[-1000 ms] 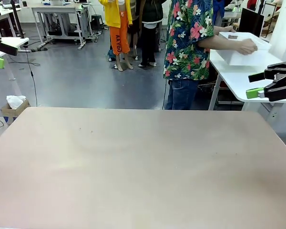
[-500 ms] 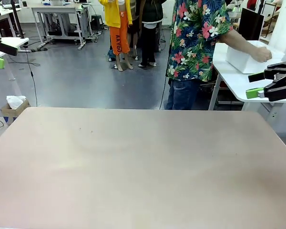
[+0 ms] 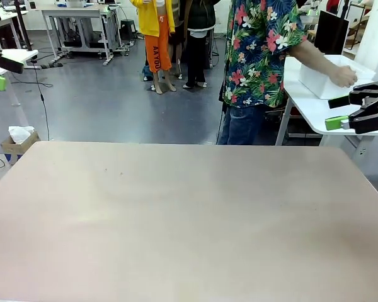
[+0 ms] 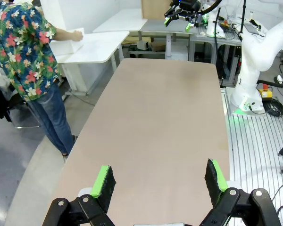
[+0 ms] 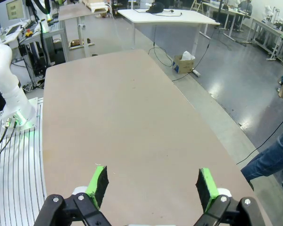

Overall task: Stack the cups and store them in the basket.
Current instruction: Place the stack of Reusable plastic cups into the Pantry Basket.

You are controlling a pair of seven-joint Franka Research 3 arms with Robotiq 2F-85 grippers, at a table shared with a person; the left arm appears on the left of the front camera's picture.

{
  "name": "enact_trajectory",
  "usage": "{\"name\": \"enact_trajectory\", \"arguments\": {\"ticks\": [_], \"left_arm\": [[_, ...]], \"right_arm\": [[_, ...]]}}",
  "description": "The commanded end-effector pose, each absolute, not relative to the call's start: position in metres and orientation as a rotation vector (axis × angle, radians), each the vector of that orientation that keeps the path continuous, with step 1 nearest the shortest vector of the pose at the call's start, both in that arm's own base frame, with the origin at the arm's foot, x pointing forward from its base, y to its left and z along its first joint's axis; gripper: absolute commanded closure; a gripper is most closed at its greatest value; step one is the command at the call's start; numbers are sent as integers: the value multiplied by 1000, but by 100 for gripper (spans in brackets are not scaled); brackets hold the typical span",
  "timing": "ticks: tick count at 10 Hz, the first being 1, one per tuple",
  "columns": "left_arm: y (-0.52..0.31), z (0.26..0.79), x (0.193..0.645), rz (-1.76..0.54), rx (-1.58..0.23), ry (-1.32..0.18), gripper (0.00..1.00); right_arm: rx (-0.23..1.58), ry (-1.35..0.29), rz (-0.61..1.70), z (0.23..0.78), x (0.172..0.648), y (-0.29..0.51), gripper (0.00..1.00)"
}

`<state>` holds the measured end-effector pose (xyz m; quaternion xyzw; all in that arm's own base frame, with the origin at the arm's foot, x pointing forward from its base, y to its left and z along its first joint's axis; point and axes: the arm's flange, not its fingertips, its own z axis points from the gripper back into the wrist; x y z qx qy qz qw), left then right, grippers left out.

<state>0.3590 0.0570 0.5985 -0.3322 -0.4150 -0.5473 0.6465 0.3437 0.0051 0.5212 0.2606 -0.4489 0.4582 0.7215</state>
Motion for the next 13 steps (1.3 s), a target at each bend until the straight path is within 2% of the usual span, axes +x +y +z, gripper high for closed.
{"name": "enact_trajectory", "arguments": {"ticks": [1, 13], "left_arm": [[56, 603, 359, -1239, -774, -959, 0], [56, 603, 359, -1239, -774, -959, 0]], "right_arm": [[591, -1015, 1004, 523, 347, 7, 0], [591, -1015, 1004, 523, 347, 7, 0]]}}
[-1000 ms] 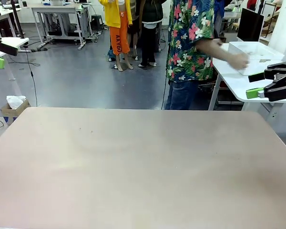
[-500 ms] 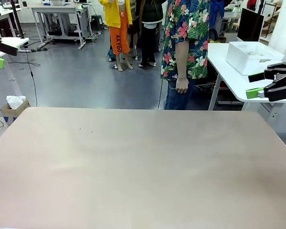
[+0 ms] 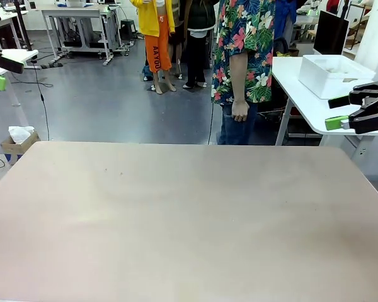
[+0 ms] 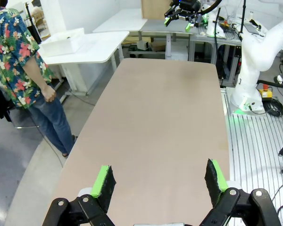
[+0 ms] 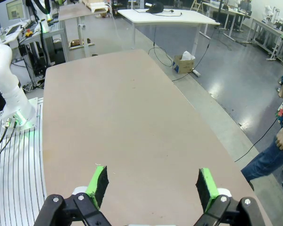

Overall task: Stack the cups and store them in the basket.
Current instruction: Place the stack of Reusable plastic cups into the Pantry Basket.

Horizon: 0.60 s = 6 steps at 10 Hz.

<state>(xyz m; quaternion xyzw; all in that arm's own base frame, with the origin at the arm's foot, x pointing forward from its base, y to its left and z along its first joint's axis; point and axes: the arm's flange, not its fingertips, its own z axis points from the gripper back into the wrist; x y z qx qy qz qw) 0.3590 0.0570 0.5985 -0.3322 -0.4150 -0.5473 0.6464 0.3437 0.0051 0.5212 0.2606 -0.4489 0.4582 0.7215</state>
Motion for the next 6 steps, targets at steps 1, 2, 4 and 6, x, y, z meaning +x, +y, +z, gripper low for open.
{"name": "enact_trajectory", "arguments": {"ticks": [1, 2, 4, 6], "left_arm": [[56, 603, 359, -1239, -774, -959, 0], [56, 603, 359, -1239, -774, -959, 0], [56, 603, 359, -1239, -774, -959, 0], [56, 603, 359, -1239, -774, -959, 0]], "right_arm": [[591, -1015, 1004, 523, 347, 7, 0], [591, -1015, 1004, 523, 347, 7, 0], [591, -1015, 1004, 523, 347, 7, 0], [591, -1015, 1004, 523, 347, 7, 0]]}}
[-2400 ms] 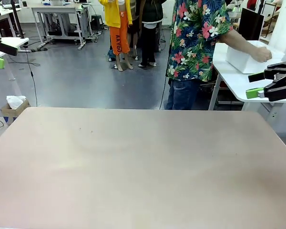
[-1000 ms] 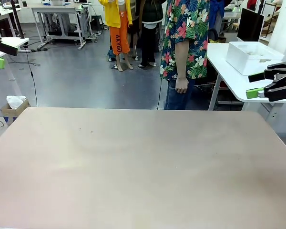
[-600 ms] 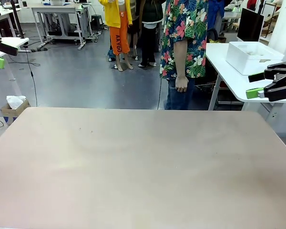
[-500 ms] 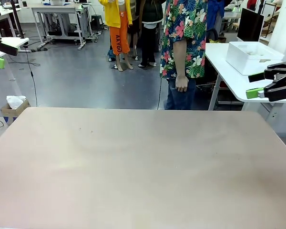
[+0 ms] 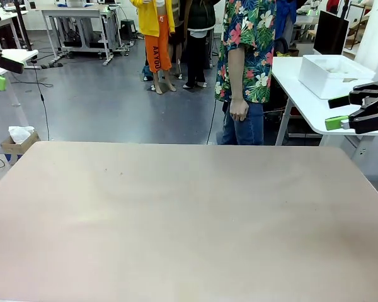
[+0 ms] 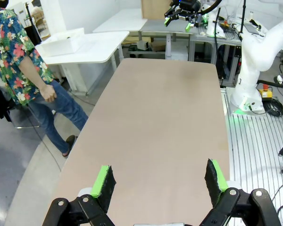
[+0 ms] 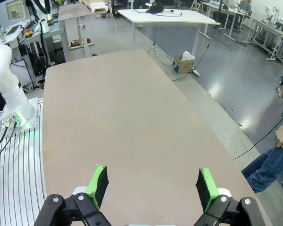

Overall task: Stack the cups and store them in the basket.
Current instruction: Place the stack of Reusable plastic cups into the Pantry Basket.

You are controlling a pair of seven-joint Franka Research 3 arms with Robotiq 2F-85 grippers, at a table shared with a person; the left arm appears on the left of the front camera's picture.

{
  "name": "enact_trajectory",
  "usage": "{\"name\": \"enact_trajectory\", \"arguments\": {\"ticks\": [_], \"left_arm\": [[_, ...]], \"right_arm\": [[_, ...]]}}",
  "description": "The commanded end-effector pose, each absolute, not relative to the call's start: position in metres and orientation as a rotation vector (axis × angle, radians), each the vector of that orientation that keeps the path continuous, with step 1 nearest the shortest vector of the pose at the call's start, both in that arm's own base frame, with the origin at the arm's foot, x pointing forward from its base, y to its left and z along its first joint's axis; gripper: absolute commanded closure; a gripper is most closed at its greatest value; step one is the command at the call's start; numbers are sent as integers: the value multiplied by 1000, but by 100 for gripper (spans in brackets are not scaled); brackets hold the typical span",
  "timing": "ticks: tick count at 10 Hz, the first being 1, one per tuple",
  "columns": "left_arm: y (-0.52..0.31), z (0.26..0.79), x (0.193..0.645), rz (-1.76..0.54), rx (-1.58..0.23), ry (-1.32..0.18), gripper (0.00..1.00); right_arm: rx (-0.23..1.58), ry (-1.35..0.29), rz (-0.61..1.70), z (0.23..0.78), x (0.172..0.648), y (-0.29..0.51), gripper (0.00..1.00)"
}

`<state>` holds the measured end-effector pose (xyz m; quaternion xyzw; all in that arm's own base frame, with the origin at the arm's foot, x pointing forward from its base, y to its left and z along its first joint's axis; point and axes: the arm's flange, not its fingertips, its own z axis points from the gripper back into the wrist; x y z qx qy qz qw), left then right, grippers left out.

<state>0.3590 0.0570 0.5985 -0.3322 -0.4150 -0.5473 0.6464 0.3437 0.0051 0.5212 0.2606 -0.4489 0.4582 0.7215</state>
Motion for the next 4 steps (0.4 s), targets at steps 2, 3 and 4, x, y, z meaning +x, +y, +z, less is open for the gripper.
{"name": "enact_trajectory", "arguments": {"ticks": [2, 3, 4], "left_arm": [[56, 603, 359, -1239, -774, -959, 0], [56, 603, 359, -1239, -774, -959, 0], [56, 603, 359, -1239, -774, -959, 0]], "right_arm": [[591, -1015, 1004, 523, 347, 7, 0], [591, -1015, 1004, 523, 347, 7, 0], [591, -1015, 1004, 523, 347, 7, 0]]}}
